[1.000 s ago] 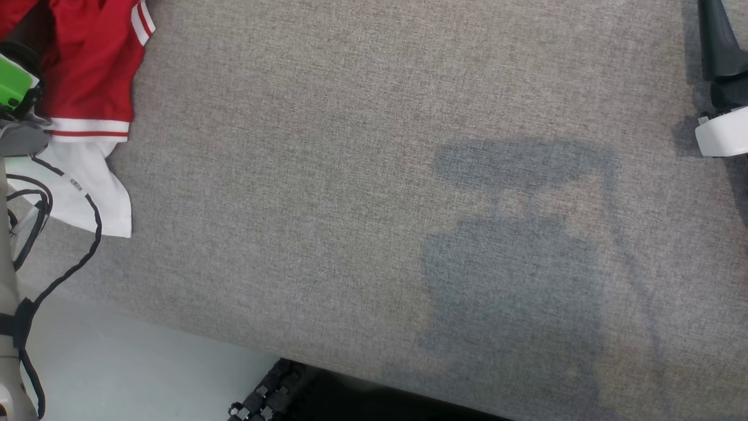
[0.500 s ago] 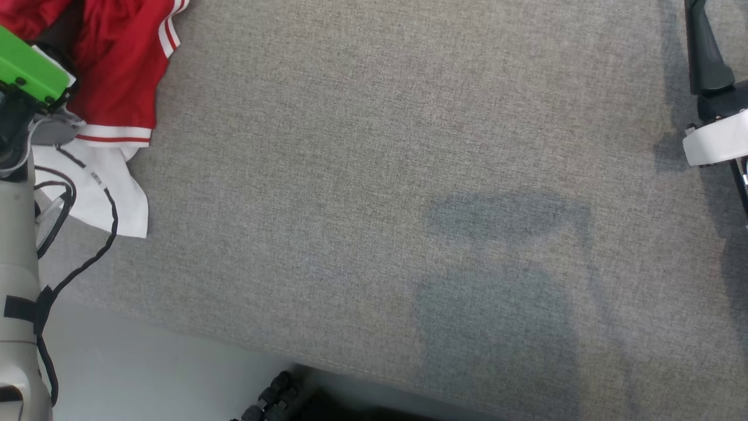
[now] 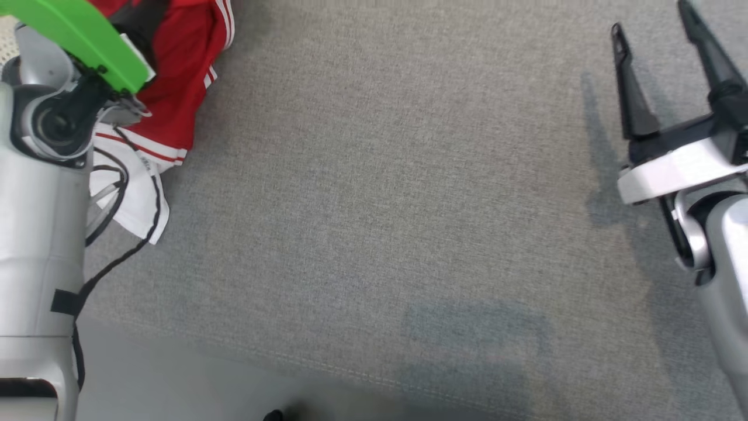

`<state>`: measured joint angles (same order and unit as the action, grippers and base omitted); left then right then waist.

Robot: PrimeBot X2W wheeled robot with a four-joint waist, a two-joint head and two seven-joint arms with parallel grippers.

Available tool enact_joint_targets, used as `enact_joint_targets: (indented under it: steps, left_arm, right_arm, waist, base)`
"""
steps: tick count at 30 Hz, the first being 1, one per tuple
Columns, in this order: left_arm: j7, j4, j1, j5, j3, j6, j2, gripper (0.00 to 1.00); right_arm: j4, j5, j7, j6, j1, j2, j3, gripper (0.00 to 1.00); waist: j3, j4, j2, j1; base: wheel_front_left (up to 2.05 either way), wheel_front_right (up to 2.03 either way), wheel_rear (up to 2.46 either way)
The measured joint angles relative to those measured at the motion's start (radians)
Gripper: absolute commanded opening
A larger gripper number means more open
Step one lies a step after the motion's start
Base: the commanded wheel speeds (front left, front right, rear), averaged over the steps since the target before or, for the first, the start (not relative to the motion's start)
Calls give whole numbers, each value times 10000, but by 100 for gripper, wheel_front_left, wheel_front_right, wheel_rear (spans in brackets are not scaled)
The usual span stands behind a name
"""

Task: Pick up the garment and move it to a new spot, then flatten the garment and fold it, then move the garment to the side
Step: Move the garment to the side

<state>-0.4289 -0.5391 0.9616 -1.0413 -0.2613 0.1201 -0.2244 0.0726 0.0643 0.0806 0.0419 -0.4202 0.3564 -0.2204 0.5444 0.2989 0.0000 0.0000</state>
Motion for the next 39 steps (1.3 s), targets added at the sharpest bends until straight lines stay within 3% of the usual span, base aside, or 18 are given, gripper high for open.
enact_joint_targets:
  steps: [9,14,26,33,39]
  left_arm:
    - [-928,1110,-3,-215,-849,42,282,0]
    - [-1499,1756,-11,-468,-1258,42,347,0]
    - [-2759,3139,-212,-1003,-2151,42,1101,0]
    - [-2775,3921,-1081,-667,-3124,33,1547,0]
    - [-2207,3829,-2055,268,-4082,13,1689,0]
  right_arm:
    - [-727,374,533,54,464,-769,-357,100]
    - [-1012,516,754,119,680,-1112,-571,100]
    - [-1471,692,1225,205,827,-1820,-821,100]
    - [-1745,867,1402,305,1121,-1979,-660,100]
    - [-1824,895,1490,318,1272,-1977,-510,100]
  waist:
    - [-1017,-612,0,0]
    - [-1421,-1198,0,0]
    - [-2038,-2821,0,0]
    - [-2189,-3926,1,0]
    - [-2197,-4529,1,0]
  base:
    - [0,0,0]
    - [0,0,0]
    - [0,0,0]
    - [0,0,0]
    - [0,0,0]
